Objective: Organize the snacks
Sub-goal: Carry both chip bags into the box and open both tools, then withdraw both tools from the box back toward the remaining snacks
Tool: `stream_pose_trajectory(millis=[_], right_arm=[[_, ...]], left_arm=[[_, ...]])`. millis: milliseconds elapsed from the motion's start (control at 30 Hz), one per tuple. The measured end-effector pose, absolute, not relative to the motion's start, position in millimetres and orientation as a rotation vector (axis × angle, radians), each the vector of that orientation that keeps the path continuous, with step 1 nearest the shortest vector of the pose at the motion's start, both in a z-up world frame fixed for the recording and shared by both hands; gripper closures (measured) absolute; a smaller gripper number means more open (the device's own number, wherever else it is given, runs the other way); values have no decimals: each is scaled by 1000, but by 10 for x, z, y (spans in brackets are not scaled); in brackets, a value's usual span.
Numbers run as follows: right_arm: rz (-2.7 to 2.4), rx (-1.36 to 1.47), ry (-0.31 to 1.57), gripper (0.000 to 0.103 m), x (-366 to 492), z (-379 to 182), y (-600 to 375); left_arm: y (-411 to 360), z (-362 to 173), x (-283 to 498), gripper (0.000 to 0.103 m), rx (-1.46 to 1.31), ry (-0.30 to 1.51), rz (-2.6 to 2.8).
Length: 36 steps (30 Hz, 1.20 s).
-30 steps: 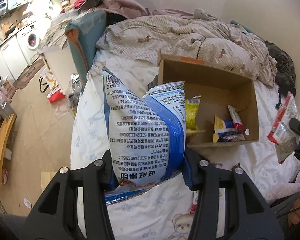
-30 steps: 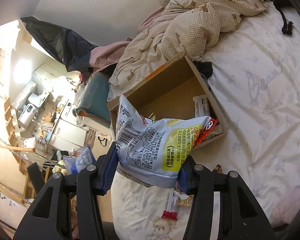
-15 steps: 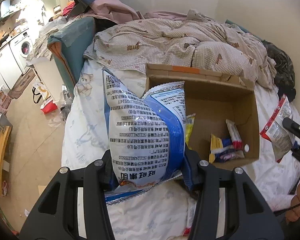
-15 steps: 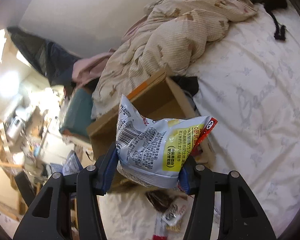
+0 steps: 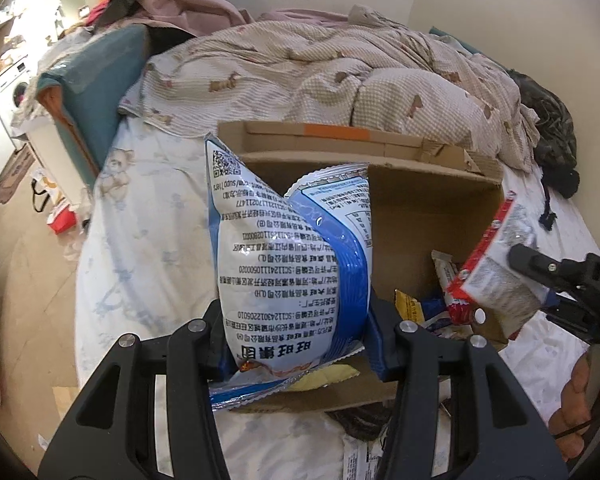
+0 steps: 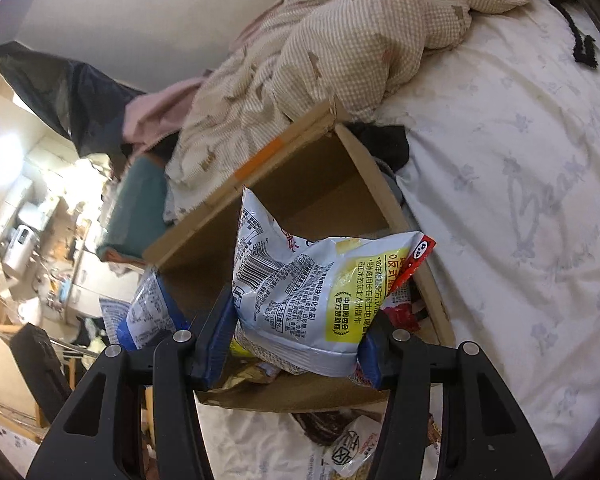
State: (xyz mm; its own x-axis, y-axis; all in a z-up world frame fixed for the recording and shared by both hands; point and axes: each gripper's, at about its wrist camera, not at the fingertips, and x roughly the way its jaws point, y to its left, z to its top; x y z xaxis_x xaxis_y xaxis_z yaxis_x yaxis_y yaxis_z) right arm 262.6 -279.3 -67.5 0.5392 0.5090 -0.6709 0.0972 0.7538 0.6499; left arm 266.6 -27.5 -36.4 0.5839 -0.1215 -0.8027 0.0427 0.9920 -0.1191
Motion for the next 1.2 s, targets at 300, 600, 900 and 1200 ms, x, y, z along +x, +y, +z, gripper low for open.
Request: stream_pose_trajectory(millis=[300, 600, 900, 1200], right_arm=[[312, 676, 1071, 45, 2721, -854, -2604], [302, 648, 1076, 31, 2732, -843, -2546], [252, 625, 1059, 11, 2729, -794, -2616], [267, 616, 1066, 11, 2731, -784, -2585]], left_arm=[[-248, -558, 2750, 55, -140, 976, -130], [-262, -538, 2726, 54, -120, 963, -114], [-194, -390, 2635, 8, -101, 896, -44], [-177, -399, 2628, 8, -105, 908, -45]])
